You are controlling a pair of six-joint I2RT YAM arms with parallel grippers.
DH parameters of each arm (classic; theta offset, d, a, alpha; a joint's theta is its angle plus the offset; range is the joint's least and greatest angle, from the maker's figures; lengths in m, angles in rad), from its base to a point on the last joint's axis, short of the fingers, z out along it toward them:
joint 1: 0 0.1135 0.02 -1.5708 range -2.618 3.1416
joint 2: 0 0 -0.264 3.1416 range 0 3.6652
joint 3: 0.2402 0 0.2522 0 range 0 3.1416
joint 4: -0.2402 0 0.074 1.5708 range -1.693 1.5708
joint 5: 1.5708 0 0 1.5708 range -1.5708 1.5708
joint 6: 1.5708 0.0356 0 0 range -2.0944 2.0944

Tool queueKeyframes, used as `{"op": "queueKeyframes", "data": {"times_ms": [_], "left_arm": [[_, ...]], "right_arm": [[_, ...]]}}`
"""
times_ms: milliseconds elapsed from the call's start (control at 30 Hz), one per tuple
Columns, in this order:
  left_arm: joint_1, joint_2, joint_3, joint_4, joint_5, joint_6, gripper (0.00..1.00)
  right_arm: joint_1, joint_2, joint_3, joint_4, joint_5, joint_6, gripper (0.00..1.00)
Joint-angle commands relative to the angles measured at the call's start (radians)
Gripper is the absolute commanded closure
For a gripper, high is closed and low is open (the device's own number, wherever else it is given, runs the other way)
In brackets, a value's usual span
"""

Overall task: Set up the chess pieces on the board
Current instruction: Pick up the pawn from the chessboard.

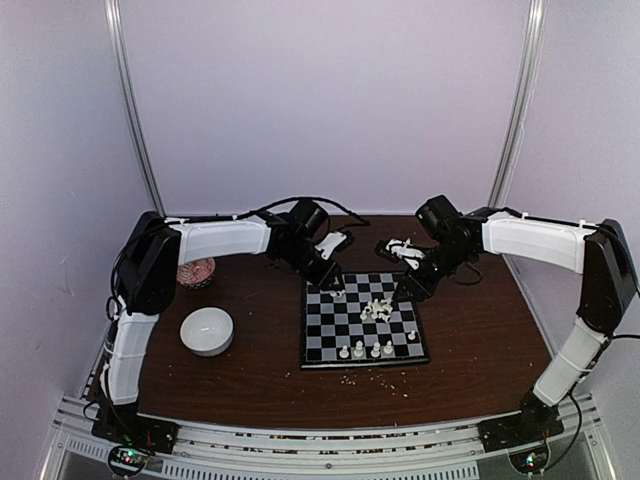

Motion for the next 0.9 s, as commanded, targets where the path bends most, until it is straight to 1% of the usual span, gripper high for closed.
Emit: {"op": "queueKeyframes", "data": {"times_ms": [0,267,567,867], "left_arm": [[-0.004,0.021,0.046,-0.029,-0.051,0.020,0.70],[-0.004,0.040,0.060,-0.036,-0.099,0.004,0.77],[-0.004,0.060,0.078,-0.047,-0.098,0.008,0.76],[-0.004,0.064,0.077,-0.048,-0.115,0.003,0.80]], "right_arm": [[0.003,-0.007,-0.012,0.018,0.022,0.004,0.62],[0.003,-0.009,-0.016,0.019,0.024,0.002,0.62],[0.002,-0.006,-0.018,0.019,0.024,0.004,0.62],[0.002,-0.004,-0.018,0.016,0.025,0.002,0.62]]}}
